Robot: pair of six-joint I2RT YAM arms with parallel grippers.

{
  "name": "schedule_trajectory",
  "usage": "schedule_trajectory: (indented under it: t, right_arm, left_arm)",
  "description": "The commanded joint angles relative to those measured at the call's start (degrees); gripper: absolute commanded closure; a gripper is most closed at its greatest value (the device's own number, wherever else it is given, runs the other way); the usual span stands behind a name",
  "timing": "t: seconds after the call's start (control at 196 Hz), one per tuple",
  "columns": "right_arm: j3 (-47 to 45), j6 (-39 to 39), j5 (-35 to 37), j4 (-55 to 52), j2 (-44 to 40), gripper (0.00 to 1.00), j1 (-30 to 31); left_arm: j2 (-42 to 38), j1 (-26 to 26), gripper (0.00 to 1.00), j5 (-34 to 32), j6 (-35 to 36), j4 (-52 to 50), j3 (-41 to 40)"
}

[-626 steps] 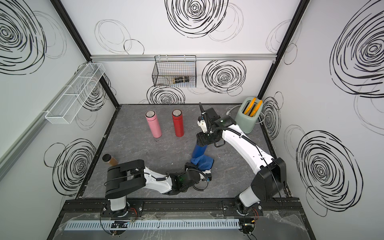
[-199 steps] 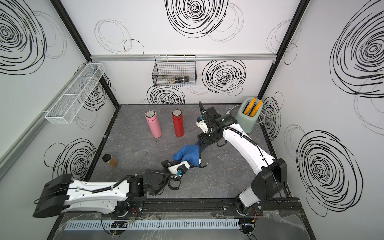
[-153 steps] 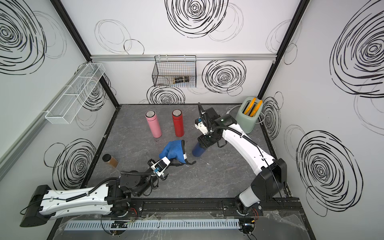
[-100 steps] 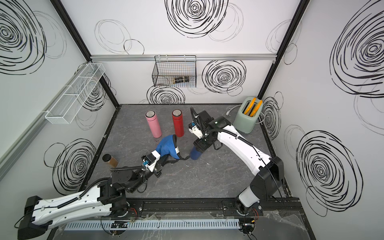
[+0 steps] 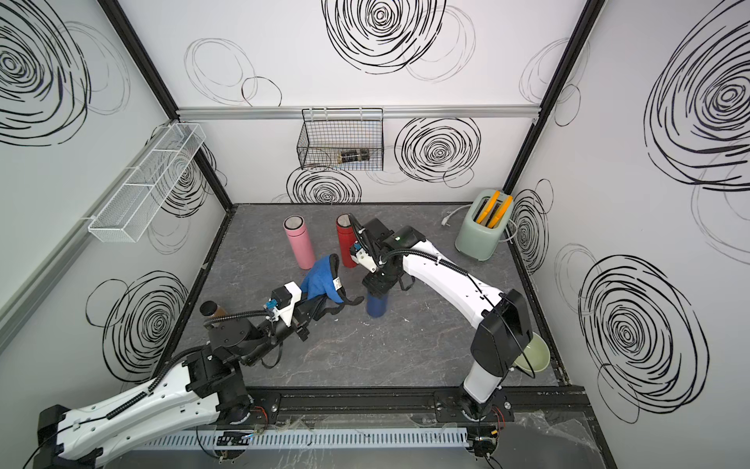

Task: Wipe the surface of the thermos
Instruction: Place the thermos at the center of the board.

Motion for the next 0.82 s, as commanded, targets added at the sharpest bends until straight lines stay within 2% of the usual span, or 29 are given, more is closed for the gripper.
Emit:
schedule_trajectory:
  t: [0.0,0.133,0.291,0.377,0.591,0.637,0.668,0.81]
  right_arm:
    - [-1.41,-0.6,-0.02,-3.07,3.33,0.52,0.27]
    - [-2.42,-0.7,-1.24,-0.99,3.21,0.4,0.19]
    - [-6.39,-1.35,-2.49,5.0,0.27,0.39,-0.53]
    - [-10.28,-1.39,-3.09,9.9,-2.35,0.29,-1.25]
    - [-18.64,-0.65,-4.67,19.88,-9.18,0.27,-2.75]
    - [-20.65,-0.61,-4.94,22.45,-10.79,0.17,-3.04]
    - [-22.2,-0.45,-4.86,24.46,-11.87,0.15,-3.28]
    - [-31.51,0.31,-5.27,37.17,-17.57,0.14,-4.11]
  left_arm:
    - [-0.53,0.62,1.0,1.07,-1.36,1.48,1.73]
    - [-0.95,0.92,1.0,0.74,-1.39,1.42,1.65]
    - [-0.92,1.25,1.0,0.57,-1.54,1.57,1.56]
    - [-0.75,1.49,1.0,0.74,-1.65,1.68,1.56]
    - [-0.02,2.41,1.0,1.67,-2.41,2.3,1.64]
    - [0.28,2.79,1.0,2.17,-2.63,2.6,1.65]
    - [0.47,3.04,1.0,2.58,-2.85,2.74,1.74]
    - [1.04,4.21,1.0,4.38,-3.6,3.17,1.91]
